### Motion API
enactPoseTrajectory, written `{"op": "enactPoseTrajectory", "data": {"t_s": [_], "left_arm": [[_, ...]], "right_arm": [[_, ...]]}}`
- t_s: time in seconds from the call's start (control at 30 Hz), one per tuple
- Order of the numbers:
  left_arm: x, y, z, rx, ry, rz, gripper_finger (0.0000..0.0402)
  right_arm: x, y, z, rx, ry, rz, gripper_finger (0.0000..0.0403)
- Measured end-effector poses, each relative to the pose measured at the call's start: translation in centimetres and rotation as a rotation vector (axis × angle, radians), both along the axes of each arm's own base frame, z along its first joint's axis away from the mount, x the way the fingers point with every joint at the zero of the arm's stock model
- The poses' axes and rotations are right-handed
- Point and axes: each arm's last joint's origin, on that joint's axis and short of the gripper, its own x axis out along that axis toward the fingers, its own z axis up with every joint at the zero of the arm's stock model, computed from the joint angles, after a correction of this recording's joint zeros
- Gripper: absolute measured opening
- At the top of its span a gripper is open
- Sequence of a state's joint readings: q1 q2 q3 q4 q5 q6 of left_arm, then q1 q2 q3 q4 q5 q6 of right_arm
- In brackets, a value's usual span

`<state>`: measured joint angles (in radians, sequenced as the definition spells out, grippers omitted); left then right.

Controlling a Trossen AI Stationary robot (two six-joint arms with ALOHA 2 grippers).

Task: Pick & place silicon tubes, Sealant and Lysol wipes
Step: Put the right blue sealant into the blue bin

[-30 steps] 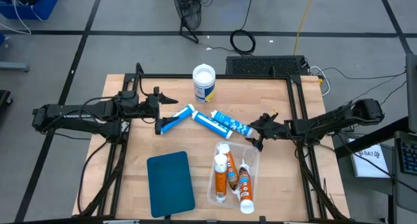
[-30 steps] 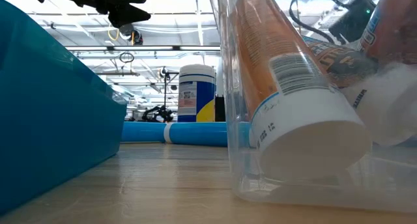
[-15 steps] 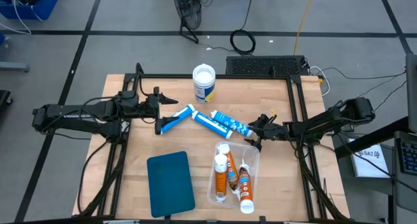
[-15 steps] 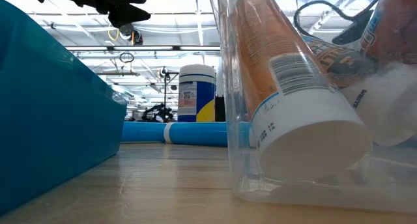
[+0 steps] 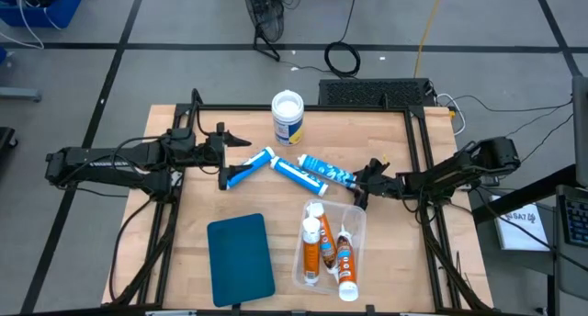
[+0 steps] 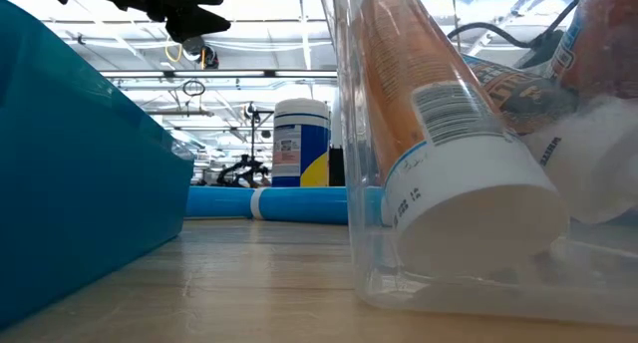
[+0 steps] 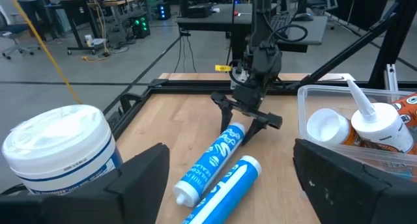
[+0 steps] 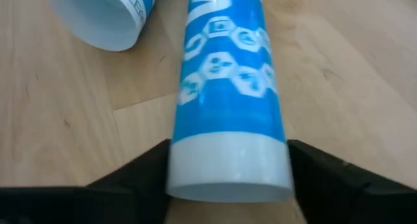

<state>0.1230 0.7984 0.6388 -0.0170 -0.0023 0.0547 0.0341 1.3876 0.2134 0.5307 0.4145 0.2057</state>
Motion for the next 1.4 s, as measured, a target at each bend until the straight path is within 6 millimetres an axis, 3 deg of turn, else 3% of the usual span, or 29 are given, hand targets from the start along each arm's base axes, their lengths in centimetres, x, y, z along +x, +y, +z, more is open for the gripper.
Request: {"op": "enactPoseTrajectory", "data": {"t_s": [0.1,0.53,0.93,1.03,1.2,1.27,1.4], "left_arm": [[0.0,0.0,0.0,0.0,0.001,0.0,0.0314],[0.0,0.0,0.1,0.001,-0.011,0.0,0.0319],[0.1,0.0,0.9,0.008,-0.09,0.0,0.0306],[0.1,0.0,1.0,-0.025,-0.113,0.005,0.0306],[0.1,0.0,1.2,-0.046,-0.13,0.007,0.0305],[0.1,0.0,1.1,-0.051,-0.125,0.008,0.0306],[0.1,0.0,1.1,-0.052,-0.125,0.007,0.0306]], "right_arm": [[0.0,0.0,0.0,-0.015,0.004,0.011,0.0195],[0.4,0.0,1.3,-0.098,-0.076,0.069,0.0194],[-0.1,-0.3,6.1,-0.279,-0.31,0.007,0.0182],[-0.3,-0.1,7.0,-0.294,-0.362,0.019,0.0095],[-0.4,0.3,7.3,-0.296,-0.372,0.057,0.0016],[-0.4,0.5,7.0,-0.257,-0.357,0.111,0.0003],[-0.4,0.8,6.7,-0.16,-0.362,0.169,0.003]]}}
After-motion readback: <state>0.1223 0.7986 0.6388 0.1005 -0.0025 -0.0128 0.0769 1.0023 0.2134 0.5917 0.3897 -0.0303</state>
